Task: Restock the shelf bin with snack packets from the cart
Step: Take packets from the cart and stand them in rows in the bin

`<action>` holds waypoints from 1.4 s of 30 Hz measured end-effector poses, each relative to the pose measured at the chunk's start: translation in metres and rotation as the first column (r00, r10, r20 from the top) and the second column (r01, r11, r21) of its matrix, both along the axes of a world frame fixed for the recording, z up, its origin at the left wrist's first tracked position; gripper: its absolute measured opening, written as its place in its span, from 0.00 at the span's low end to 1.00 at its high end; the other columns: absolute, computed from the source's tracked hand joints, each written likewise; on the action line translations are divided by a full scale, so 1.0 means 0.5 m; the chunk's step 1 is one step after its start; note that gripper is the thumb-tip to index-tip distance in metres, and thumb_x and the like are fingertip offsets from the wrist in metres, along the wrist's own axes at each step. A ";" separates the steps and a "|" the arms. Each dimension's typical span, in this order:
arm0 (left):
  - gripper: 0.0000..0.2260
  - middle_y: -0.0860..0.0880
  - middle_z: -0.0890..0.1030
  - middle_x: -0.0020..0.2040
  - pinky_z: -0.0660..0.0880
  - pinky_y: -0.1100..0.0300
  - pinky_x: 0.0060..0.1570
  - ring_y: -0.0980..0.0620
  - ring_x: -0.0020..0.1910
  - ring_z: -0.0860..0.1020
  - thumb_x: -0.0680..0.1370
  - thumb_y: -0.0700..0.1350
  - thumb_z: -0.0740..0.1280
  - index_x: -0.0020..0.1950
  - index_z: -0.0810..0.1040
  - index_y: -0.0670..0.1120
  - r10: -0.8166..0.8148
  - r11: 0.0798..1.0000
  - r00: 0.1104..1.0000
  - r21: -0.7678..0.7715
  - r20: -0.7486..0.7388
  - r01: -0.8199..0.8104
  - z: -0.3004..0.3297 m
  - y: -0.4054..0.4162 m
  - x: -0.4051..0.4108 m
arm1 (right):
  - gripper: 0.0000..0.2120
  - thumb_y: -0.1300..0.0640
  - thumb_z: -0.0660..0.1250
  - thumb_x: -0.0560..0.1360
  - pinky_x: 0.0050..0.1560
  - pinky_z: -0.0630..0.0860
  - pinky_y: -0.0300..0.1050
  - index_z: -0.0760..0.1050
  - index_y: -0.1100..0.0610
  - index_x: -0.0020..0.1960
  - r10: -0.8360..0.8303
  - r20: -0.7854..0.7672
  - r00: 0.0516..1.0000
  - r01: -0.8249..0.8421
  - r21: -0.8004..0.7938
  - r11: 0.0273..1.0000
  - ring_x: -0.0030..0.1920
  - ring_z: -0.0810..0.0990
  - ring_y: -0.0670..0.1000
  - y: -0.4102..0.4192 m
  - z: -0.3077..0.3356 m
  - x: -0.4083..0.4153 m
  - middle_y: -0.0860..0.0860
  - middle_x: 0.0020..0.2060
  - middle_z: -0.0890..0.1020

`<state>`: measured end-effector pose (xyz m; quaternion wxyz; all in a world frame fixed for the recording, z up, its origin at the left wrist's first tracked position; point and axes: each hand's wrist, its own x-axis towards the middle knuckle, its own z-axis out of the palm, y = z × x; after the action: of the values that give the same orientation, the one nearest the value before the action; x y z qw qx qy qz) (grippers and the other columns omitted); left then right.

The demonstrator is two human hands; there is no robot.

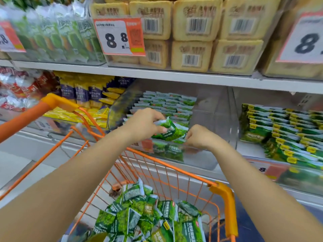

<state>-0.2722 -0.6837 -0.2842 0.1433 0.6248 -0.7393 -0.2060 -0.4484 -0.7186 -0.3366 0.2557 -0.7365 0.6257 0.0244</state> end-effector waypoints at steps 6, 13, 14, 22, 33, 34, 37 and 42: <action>0.15 0.41 0.78 0.45 0.70 0.54 0.44 0.45 0.47 0.77 0.75 0.47 0.72 0.55 0.81 0.38 -0.221 0.971 0.956 0.132 0.194 0.198 -0.002 -0.043 -0.039 | 0.09 0.63 0.74 0.70 0.40 0.81 0.42 0.78 0.62 0.32 -0.289 0.467 0.836 0.274 0.102 0.956 0.29 0.79 0.49 -0.002 -0.007 -0.017 0.53 0.25 0.79; 0.18 0.48 0.73 0.65 0.69 0.55 0.61 0.48 0.64 0.71 0.75 0.49 0.72 0.62 0.79 0.46 -0.369 0.928 0.829 0.127 0.420 0.349 -0.030 -0.074 -0.064 | 0.08 0.60 0.70 0.72 0.41 0.76 0.44 0.82 0.65 0.40 -0.232 0.417 0.879 0.223 0.072 0.972 0.35 0.77 0.52 0.003 -0.006 -0.019 0.55 0.32 0.80; 0.17 0.49 0.74 0.65 0.68 0.58 0.60 0.50 0.65 0.71 0.75 0.50 0.72 0.63 0.79 0.46 -0.382 0.924 0.844 0.164 0.375 0.345 -0.026 -0.078 -0.064 | 0.08 0.61 0.69 0.73 0.41 0.77 0.44 0.82 0.63 0.37 -0.259 0.443 0.858 0.242 0.096 0.966 0.34 0.79 0.52 0.003 -0.005 -0.019 0.54 0.30 0.81; 0.10 0.54 0.79 0.39 0.69 0.67 0.36 0.61 0.35 0.74 0.75 0.48 0.72 0.50 0.83 0.42 -0.375 0.915 0.890 0.259 0.258 0.310 -0.039 -0.092 -0.072 | 0.19 0.50 0.61 0.80 0.36 0.81 0.40 0.81 0.62 0.40 -0.335 0.565 0.754 0.313 0.139 0.940 0.33 0.84 0.50 0.002 -0.009 -0.014 0.54 0.30 0.83; 0.10 0.49 0.83 0.53 0.77 0.52 0.54 0.49 0.50 0.79 0.75 0.47 0.72 0.53 0.84 0.44 -0.405 0.903 0.825 0.313 0.394 0.294 -0.062 -0.106 -0.095 | 0.26 0.46 0.56 0.81 0.42 0.83 0.49 0.82 0.63 0.39 -0.368 0.567 0.737 0.384 0.097 0.918 0.34 0.84 0.55 -0.002 -0.020 -0.017 0.57 0.31 0.84; 0.10 0.48 0.83 0.53 0.77 0.51 0.54 0.48 0.50 0.79 0.75 0.46 0.72 0.53 0.83 0.44 -0.404 0.905 0.816 0.310 0.414 0.291 -0.063 -0.108 -0.098 | 0.26 0.45 0.56 0.80 0.44 0.82 0.52 0.81 0.64 0.40 -0.383 0.577 0.721 0.422 0.072 0.904 0.36 0.84 0.56 -0.005 -0.020 -0.016 0.57 0.32 0.84; 0.07 0.45 0.83 0.51 0.77 0.53 0.46 0.45 0.47 0.78 0.75 0.44 0.71 0.50 0.83 0.44 -0.410 0.909 0.766 0.289 0.494 0.301 -0.071 -0.111 -0.108 | 0.25 0.43 0.55 0.80 0.54 0.78 0.58 0.77 0.64 0.51 -0.499 0.642 0.582 0.541 0.153 0.827 0.48 0.81 0.59 -0.011 -0.008 -0.015 0.56 0.42 0.81; 0.03 0.46 0.81 0.49 0.75 0.55 0.47 0.46 0.47 0.77 0.77 0.40 0.68 0.48 0.82 0.44 -0.386 0.910 0.842 0.305 0.378 0.281 -0.068 -0.105 -0.095 | 0.35 0.40 0.56 0.79 0.71 0.59 0.58 0.51 0.58 0.78 -0.783 0.612 0.112 0.336 0.718 0.610 0.74 0.58 0.60 -0.010 0.007 -0.014 0.58 0.76 0.56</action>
<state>-0.3199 -0.7360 -0.3180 -0.1373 0.5278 -0.8203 -0.1721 -0.4551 -0.7237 -0.3330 0.6830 -0.2436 0.5926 -0.3508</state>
